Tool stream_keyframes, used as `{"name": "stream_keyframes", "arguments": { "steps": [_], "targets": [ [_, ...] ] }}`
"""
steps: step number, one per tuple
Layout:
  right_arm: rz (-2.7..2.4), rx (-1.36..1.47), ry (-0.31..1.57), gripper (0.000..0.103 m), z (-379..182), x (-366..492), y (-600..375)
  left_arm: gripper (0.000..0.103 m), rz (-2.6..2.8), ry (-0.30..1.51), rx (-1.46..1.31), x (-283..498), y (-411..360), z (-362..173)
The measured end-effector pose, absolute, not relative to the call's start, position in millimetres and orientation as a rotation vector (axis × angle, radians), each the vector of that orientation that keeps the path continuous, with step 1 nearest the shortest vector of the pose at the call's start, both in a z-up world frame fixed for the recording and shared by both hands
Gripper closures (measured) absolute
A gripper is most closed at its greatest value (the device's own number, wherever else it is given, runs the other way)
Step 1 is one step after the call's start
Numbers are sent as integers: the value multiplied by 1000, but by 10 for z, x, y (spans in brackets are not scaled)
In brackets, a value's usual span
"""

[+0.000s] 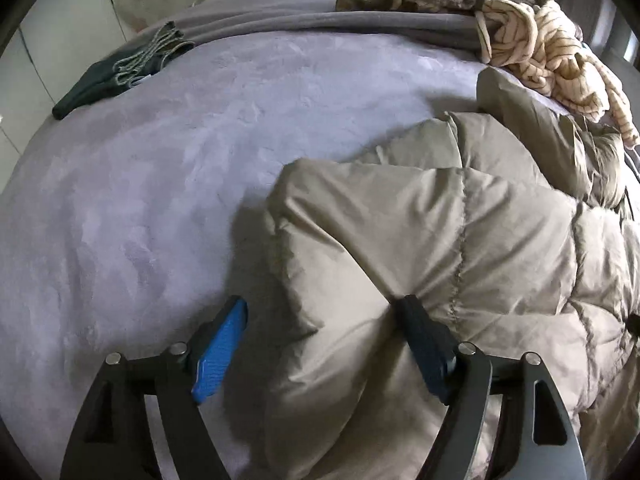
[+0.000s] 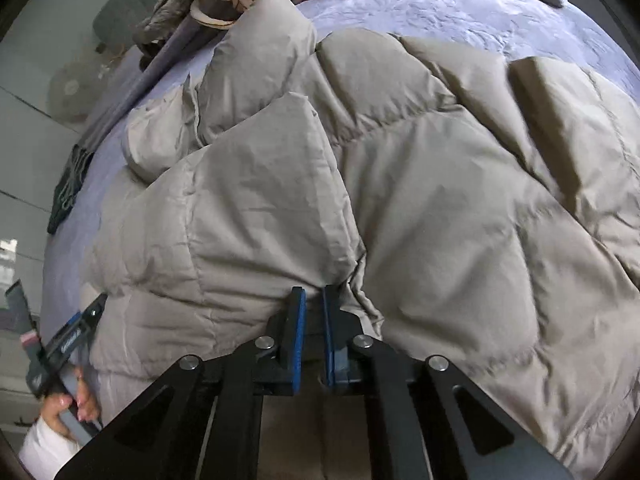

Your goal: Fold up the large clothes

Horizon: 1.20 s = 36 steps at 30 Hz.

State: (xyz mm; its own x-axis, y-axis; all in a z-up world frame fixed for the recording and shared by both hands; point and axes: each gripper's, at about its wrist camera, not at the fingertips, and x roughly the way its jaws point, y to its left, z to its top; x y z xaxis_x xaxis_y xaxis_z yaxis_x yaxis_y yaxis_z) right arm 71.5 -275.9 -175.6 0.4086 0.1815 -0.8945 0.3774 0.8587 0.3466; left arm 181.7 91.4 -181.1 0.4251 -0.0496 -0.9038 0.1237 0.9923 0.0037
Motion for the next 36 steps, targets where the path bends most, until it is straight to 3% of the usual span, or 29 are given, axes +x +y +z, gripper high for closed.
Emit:
{"name": "stream_keyframes", "arguments": {
  "steps": [7,10,19,22,24,26,32,34,35,36],
  "targets": [
    [-108,656,1086,91,-1466,415,-2935,23,-133,1064,156,1587,758,-1349],
    [-123,710,1069,84,-1406,210,-3019,0,-145,1037,153,1423,622,-1185],
    [-205,829,1023,61,-1368,-633,-3508,0,-267,1084,169,1039,-66,-1067],
    [-248,868,988,45,-1355,-883,-3766,0,-304,1117,175,955,-345,-1092],
    [-292,911,947,27,-1358,-1062,-4013,0,-329,1134,196,864,-572,-1106],
    [-335,961,905,21,-1356,-1221,-4246,0,-372,1163,211,782,-791,-1140],
    [-442,1157,772,20,-1506,-1671,-5083,0,-427,1170,284,467,-1386,-1166],
    [-460,1234,731,12,-1584,-1782,-5347,0,-439,1175,291,395,-1538,-1168],
    [-470,1270,703,0,-1618,-1825,-5475,0,-440,1177,294,361,-1588,-1166],
    [-477,1298,674,0,-1651,-1863,-5586,0,-442,1182,295,325,-1654,-1166]
  ]
}}
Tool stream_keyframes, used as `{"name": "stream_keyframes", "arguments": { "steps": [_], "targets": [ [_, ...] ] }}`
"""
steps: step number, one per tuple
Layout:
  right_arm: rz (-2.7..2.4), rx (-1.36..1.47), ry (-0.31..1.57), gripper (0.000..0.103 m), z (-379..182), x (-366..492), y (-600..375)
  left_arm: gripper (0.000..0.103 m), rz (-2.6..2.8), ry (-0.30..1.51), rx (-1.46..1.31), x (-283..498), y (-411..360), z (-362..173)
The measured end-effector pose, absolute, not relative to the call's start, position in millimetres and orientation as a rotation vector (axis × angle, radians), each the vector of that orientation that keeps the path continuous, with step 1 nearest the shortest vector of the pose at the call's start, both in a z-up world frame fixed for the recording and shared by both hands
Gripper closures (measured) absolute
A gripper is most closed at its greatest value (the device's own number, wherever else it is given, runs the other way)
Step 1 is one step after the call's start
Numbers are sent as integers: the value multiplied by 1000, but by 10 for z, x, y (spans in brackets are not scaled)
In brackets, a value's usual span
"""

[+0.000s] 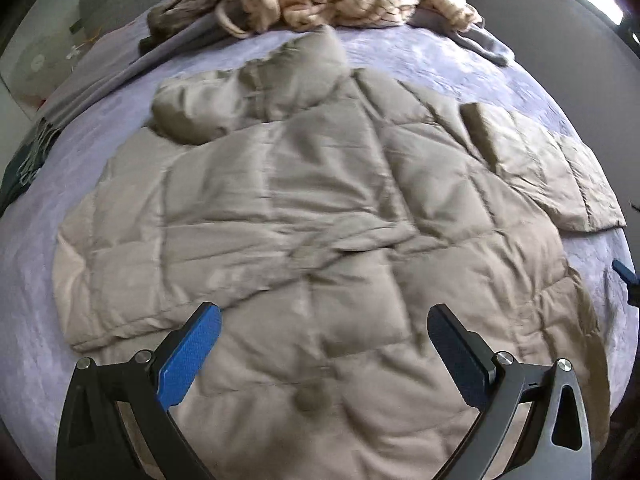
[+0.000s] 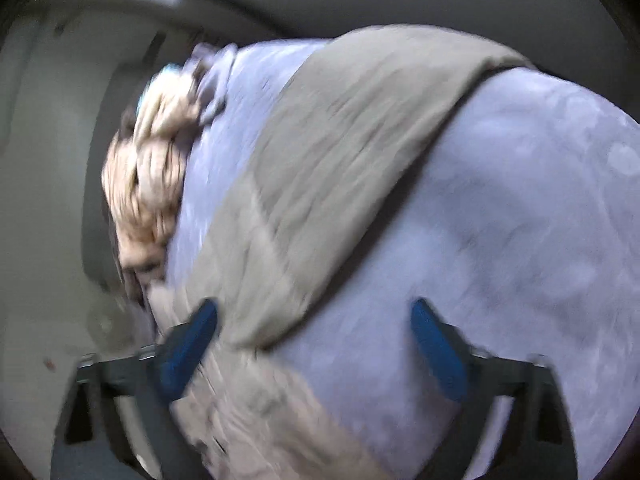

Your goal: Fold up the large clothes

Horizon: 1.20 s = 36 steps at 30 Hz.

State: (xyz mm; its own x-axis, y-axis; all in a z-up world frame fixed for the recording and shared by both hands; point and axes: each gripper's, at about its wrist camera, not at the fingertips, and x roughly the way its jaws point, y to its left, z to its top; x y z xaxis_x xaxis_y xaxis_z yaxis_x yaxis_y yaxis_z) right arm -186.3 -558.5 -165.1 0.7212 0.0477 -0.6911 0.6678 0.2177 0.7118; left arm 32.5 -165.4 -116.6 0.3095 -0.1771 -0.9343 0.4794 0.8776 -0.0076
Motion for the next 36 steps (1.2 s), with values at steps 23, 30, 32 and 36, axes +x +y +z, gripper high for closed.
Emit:
{"name": "stream_keyframes", "arguments": {
  "steps": [23,30,32,36],
  "targets": [
    [-417,1592,398,96,-1748,-1528,-6837,0,-333,1131,211,405,-1678,-895],
    [-293,1107,565,96,-881,-670,-6207,0,-303,1111,155,598,-1197,-872],
    [-237,938,611,95,-631,-297,-5832,0,-279,1112,136,669,-1045,-894],
    [-120,618,705,95,-367,376,-4878,0,-222,1096,105,799,-682,-905]
  ]
}}
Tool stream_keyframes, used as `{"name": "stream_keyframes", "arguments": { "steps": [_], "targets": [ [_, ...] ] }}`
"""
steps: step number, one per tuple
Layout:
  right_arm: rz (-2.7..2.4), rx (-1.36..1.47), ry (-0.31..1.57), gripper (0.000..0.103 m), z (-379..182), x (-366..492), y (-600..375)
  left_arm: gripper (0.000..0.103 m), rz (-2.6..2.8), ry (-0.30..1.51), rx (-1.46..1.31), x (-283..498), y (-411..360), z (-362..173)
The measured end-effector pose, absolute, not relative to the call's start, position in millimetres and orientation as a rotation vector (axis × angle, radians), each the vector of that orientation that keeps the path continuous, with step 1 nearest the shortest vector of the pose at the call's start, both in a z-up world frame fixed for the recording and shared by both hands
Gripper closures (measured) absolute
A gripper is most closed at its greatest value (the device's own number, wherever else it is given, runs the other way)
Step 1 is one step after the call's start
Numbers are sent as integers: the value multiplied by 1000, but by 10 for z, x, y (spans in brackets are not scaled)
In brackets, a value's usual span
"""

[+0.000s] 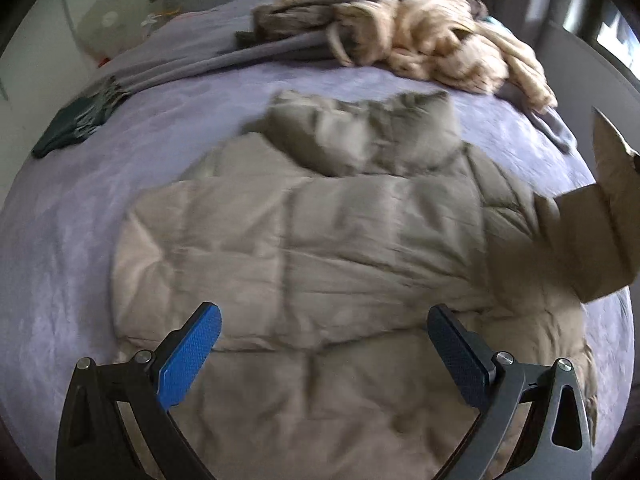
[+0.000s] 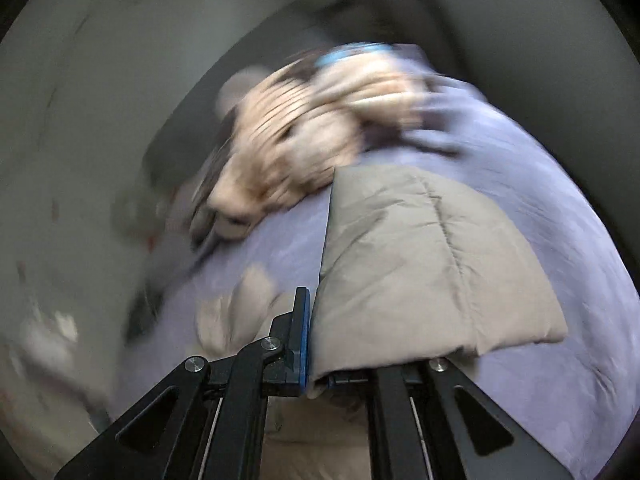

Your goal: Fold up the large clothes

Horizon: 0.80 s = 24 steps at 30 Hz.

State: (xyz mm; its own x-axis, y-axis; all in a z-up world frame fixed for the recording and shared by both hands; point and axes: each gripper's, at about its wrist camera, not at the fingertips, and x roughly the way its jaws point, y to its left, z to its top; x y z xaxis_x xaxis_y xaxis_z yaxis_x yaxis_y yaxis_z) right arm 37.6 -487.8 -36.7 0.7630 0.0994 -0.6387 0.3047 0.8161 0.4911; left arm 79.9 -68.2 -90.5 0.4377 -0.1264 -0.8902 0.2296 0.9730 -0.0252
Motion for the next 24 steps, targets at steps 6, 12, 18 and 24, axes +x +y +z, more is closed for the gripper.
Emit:
{"name": "stream_keyframes", "arguments": {
  "steps": [6,12,18,24],
  "targets": [
    [39,280,873,96,-767,1053,-3299,0,-164,1101,98,937,-234,-1030],
    [51,302,1036,95,-1495,1213,-2802,0,-136,1118,87,986,30,-1184],
    [13,366,1142,96,-1904,1178,-2937,0,-148,1149,60,1062,17,-1342],
    [14,501,1149,50,-1732,1029,-3179,0,-186,1142,34,1143,-58,-1327]
  ]
}}
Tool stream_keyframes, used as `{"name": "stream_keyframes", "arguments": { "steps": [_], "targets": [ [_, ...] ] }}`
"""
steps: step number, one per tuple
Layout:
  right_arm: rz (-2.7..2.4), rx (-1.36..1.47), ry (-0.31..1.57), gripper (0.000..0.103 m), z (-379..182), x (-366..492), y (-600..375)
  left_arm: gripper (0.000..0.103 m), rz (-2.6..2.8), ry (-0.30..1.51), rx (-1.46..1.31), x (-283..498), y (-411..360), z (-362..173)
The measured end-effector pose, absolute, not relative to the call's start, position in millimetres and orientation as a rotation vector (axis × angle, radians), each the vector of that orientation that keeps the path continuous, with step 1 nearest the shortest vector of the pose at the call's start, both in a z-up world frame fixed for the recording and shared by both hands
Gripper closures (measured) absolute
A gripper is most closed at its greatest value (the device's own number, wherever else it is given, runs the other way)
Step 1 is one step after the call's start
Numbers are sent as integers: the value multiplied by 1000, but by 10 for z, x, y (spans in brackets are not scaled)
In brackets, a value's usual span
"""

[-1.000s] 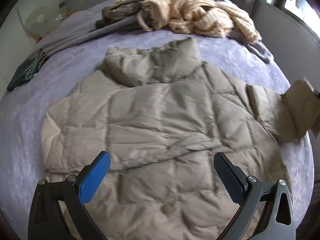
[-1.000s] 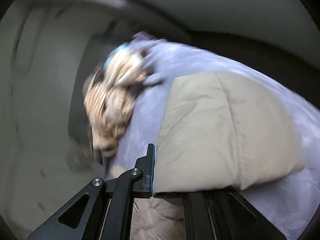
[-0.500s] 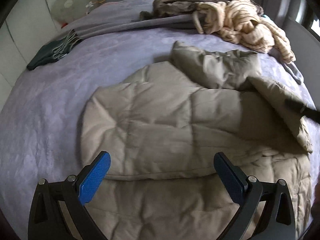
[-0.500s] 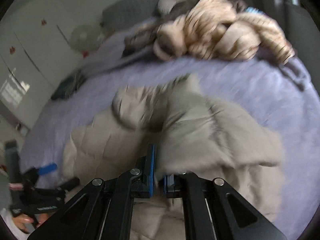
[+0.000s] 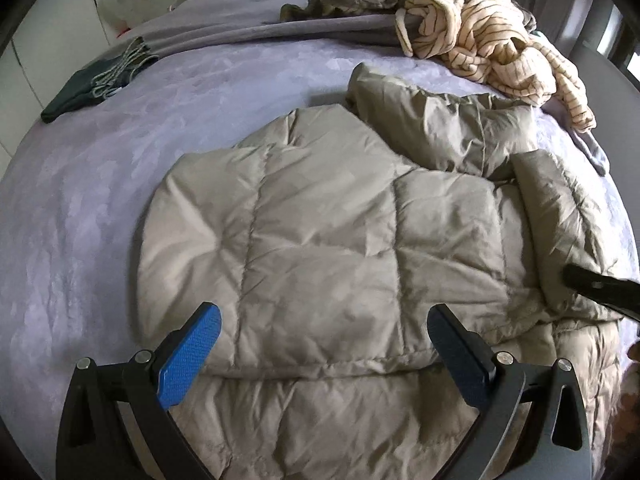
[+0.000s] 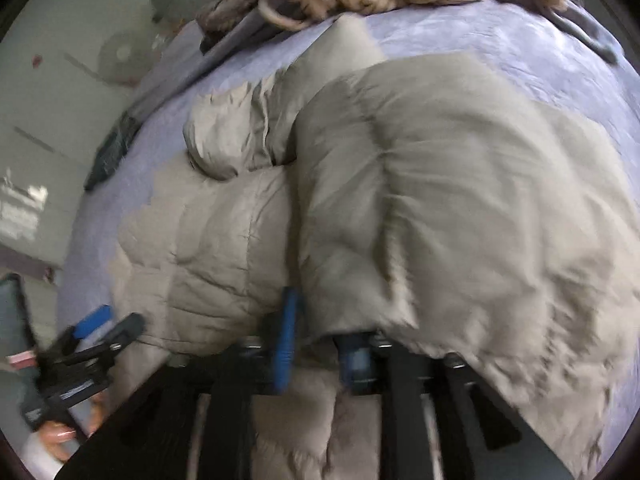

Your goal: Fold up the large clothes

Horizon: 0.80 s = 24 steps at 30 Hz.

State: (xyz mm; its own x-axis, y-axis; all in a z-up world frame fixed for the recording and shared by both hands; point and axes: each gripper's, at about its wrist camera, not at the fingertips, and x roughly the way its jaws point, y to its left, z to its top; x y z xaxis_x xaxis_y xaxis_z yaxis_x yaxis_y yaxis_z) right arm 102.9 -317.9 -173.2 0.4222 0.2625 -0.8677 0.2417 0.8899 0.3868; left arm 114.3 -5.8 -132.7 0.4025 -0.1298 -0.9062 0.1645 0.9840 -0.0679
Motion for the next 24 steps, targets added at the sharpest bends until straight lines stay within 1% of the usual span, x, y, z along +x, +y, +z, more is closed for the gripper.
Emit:
{"name": "stream_keyframes", "arguments": {
  "steps": [1,2,4,8,10,11,12,14,17,20,21,23,24],
  "targets": [
    [-5,546,1124,38,-1678,949,-3275,0,-191,1139,30,1159,-54,-1322],
    [-27,597,1087,28,-1634,866,-3387,0,-194,1137,27,1182,-52,-1319],
    [-72,712,1025,28,-1590,744,-3621,0,-202,1134,21,1237,-36,-1315],
    [-156,976,926,29,-1674,678,-4090,0,-212,1136,-12,1331,43,-1301],
    [-172,1054,881,57,-1678,729,-4208,0,-221,1135,-48,1361,121,-1278],
    [-168,1057,871,86,-1648,789,-4210,0,-227,1134,-67,1374,177,-1259],
    [-152,1045,866,90,-1622,854,-4173,0,-229,1132,-77,1379,214,-1250],
    [-67,959,864,90,-1484,1020,-3995,0,-233,1127,-100,1385,318,-1221],
    [49,744,895,90,-1293,1321,-3555,0,-255,1126,-144,1399,469,-1190],
    [168,505,962,90,-1243,1566,-2886,0,-283,1125,-207,1407,563,-1162],
    [191,449,988,86,-1271,1593,-2716,0,-303,1127,-245,1411,590,-1154],
    [241,336,1072,85,-1406,1652,-2351,0,-341,1133,-305,1427,602,-1158],
    [253,309,1102,80,-1460,1663,-2262,0,-353,1137,-323,1438,590,-1164]
  ]
}}
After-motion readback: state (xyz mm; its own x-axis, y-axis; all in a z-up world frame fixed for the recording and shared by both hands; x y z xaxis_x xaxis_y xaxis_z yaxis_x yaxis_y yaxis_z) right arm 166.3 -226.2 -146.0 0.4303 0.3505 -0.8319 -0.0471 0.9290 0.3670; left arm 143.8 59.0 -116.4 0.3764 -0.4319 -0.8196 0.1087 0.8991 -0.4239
